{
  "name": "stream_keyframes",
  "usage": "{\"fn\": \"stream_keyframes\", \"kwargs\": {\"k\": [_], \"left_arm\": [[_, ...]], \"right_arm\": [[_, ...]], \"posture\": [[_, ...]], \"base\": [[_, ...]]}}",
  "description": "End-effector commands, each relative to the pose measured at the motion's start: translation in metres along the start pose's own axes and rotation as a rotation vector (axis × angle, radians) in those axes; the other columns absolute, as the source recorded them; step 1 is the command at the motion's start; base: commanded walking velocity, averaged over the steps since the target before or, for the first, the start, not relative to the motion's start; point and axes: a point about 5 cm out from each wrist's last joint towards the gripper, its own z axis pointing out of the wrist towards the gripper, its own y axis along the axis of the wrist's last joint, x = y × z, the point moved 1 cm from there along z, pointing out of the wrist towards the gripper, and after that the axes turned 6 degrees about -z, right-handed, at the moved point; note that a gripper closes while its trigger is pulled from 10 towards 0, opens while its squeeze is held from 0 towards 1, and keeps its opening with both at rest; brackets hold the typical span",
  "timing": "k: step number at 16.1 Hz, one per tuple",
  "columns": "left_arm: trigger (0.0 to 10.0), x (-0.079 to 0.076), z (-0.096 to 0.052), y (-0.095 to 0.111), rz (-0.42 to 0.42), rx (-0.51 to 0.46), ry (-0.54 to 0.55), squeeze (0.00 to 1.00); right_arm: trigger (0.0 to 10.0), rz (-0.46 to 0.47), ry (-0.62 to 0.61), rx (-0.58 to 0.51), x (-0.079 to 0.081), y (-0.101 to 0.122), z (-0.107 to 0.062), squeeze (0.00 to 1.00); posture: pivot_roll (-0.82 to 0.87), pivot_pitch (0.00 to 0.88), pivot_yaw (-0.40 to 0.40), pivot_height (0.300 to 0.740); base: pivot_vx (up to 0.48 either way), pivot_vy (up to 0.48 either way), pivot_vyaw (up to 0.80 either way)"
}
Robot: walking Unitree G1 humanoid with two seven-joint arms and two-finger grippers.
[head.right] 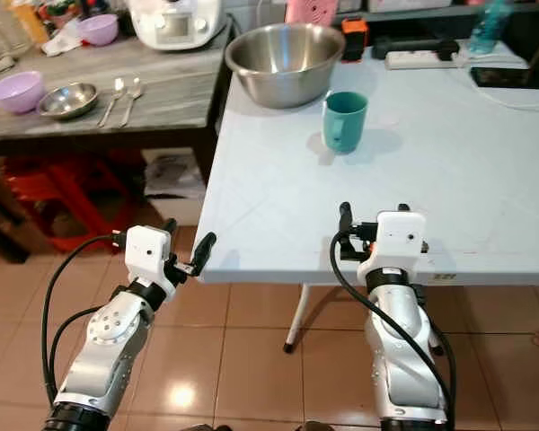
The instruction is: Setting the table
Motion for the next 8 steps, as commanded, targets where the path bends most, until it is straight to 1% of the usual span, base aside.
{"fn": "stream_keyframes", "kwargs": {"k": [1, 7, 8], "left_arm": [[10.0, 0.0047, -0.0033, 0.0032, -0.021, -0.008, -0.009, 0.00], [10.0, 0.0002, -0.0038, 0.0044, -0.031, -0.014, -0.046, 0.00], [10.0, 0.0001, -0.0040, 0.0044, -0.033, -0.014, -0.049, 0.00]], "right_arm": [[10.0, 0.008, 0.015, -0.011, 0.0056, 0.0022, -0.0003, 0.00], [10.0, 0.008, 0.009, -0.012, 0.0045, 0.0023, -0.0002, 0.00], [10.0, 0.008, 0.008, -0.013, 0.0044, 0.0024, -0.0004, 0.00]], "posture": [[-0.12, 0.130, 0.116, 0.740], [-0.12, 0.131, 0.117, 0.740], [-0.12, 0.131, 0.116, 0.740]], "base": [[0.000, 0.000, 0.00], [0.000, 0.000, 0.00], [0.247, 0.000, 0.00]]}}
